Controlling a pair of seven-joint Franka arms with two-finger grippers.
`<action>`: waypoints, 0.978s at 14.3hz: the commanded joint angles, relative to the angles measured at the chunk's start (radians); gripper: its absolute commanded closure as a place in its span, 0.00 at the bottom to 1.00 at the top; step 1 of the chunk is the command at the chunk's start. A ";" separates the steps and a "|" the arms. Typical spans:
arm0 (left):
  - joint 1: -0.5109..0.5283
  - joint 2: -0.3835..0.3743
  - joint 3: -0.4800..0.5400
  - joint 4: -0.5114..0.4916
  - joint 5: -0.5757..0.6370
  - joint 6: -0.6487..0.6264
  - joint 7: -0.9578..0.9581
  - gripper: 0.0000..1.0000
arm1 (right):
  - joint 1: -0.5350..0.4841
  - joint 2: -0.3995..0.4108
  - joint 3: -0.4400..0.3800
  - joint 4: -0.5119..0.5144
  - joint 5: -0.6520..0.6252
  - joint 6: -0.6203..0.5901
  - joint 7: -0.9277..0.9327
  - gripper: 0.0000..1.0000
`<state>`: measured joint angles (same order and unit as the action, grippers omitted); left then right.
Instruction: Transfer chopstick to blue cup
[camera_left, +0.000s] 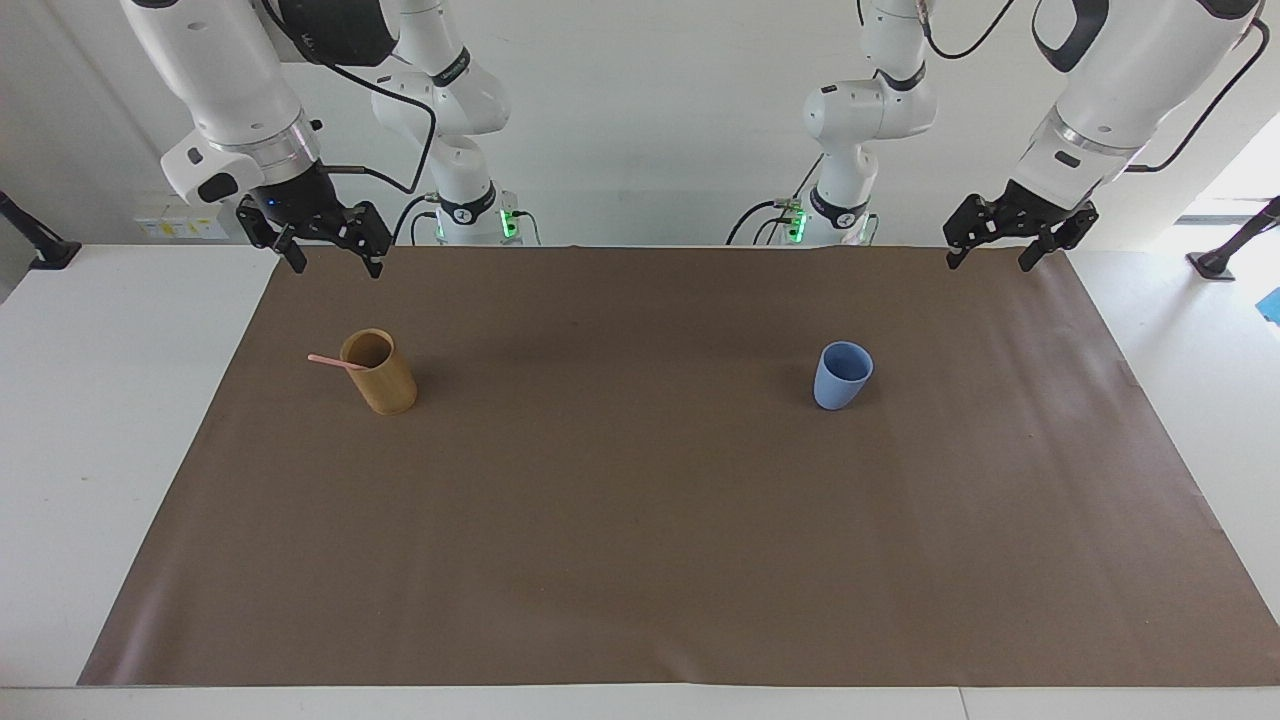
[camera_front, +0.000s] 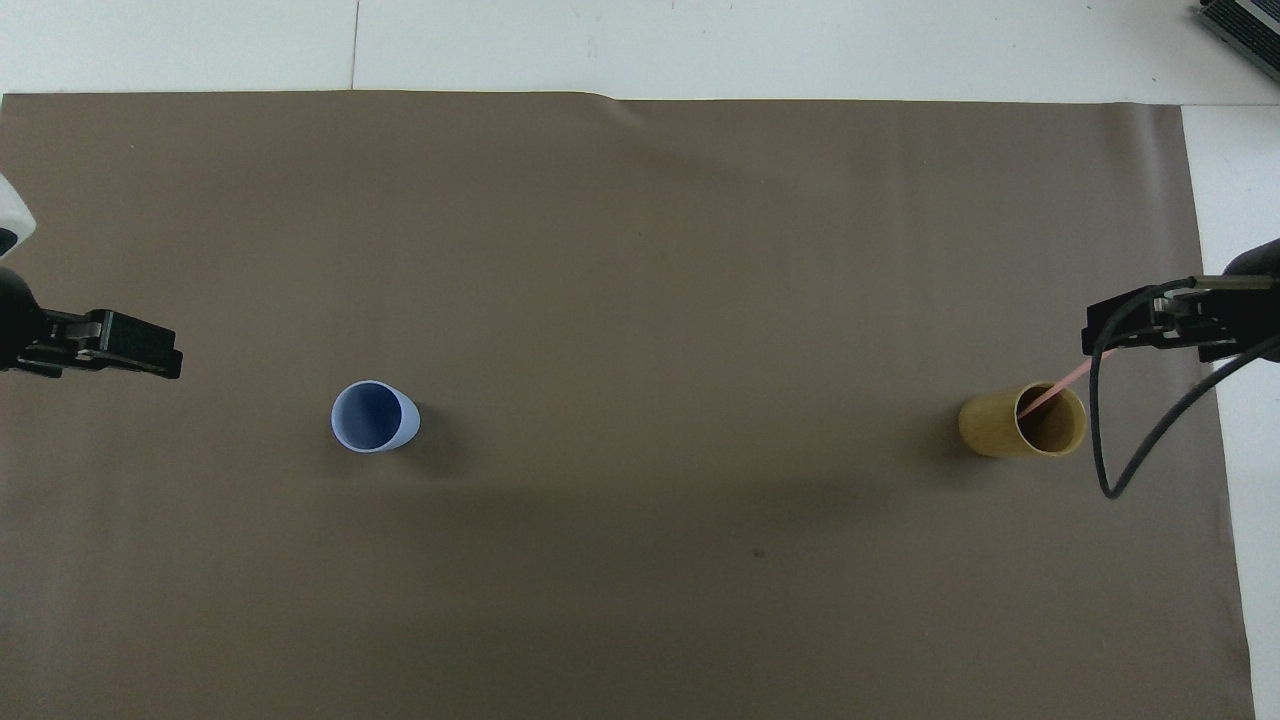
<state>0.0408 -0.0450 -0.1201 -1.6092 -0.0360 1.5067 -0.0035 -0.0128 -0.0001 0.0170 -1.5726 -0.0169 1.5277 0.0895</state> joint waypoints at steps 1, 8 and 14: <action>0.019 -0.015 -0.010 -0.006 -0.008 -0.011 0.010 0.00 | -0.015 0.000 0.003 0.000 0.006 0.002 -0.023 0.00; 0.019 -0.015 -0.010 -0.006 -0.008 -0.011 0.010 0.00 | -0.015 -0.004 0.003 -0.004 0.005 0.003 -0.027 0.00; 0.019 -0.015 -0.010 -0.005 -0.008 -0.011 0.010 0.00 | -0.024 -0.004 0.003 -0.004 0.005 0.003 -0.034 0.00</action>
<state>0.0408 -0.0450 -0.1201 -1.6092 -0.0360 1.5066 -0.0035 -0.0209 -0.0001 0.0151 -1.5726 -0.0169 1.5277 0.0887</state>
